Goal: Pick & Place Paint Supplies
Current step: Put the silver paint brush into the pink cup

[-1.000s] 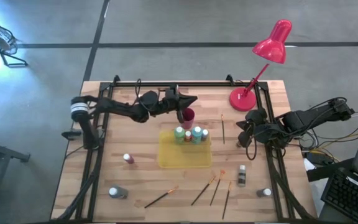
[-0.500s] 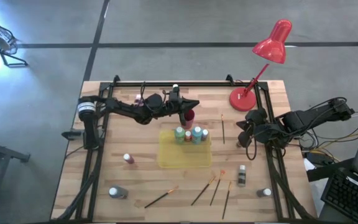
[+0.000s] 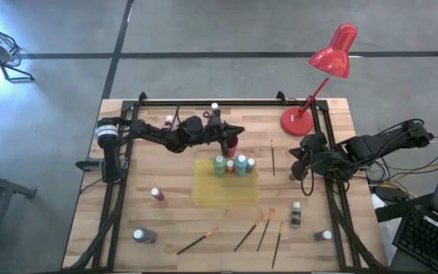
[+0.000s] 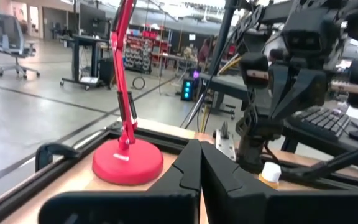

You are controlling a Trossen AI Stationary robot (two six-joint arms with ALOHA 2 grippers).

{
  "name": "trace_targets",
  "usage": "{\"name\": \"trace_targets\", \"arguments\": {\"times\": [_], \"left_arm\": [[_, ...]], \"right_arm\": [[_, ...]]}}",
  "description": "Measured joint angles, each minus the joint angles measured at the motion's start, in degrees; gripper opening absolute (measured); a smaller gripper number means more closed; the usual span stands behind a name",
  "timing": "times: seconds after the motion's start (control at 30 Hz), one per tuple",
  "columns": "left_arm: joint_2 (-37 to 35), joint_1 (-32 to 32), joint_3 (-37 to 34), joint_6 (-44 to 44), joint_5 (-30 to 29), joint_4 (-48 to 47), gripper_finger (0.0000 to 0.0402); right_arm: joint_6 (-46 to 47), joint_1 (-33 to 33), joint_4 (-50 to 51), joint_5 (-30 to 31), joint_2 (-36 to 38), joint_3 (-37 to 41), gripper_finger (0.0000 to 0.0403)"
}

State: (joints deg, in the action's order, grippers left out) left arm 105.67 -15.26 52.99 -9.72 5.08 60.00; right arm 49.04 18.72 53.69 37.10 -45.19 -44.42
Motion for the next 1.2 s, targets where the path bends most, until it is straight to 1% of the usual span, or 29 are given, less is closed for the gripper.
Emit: {"name": "trace_targets", "arguments": {"times": [0.8,1.03,1.2], "left_arm": [[0.00,0.38,-0.02,1.98,-0.46,-11.45,0.0000],[0.00,0.41,-0.02,2.05,-0.70,-12.13,0.0001],[0.00,0.41,-0.02,1.86,-0.68,-12.24,0.0025]], "right_arm": [[0.01,0.01,0.00,0.00,0.00,0.00,0.0008],[0.00,0.01,0.00,0.00,0.00,0.00,0.0008],[0.01,0.01,0.00,0.00,0.00,-0.01,0.0008]]}}
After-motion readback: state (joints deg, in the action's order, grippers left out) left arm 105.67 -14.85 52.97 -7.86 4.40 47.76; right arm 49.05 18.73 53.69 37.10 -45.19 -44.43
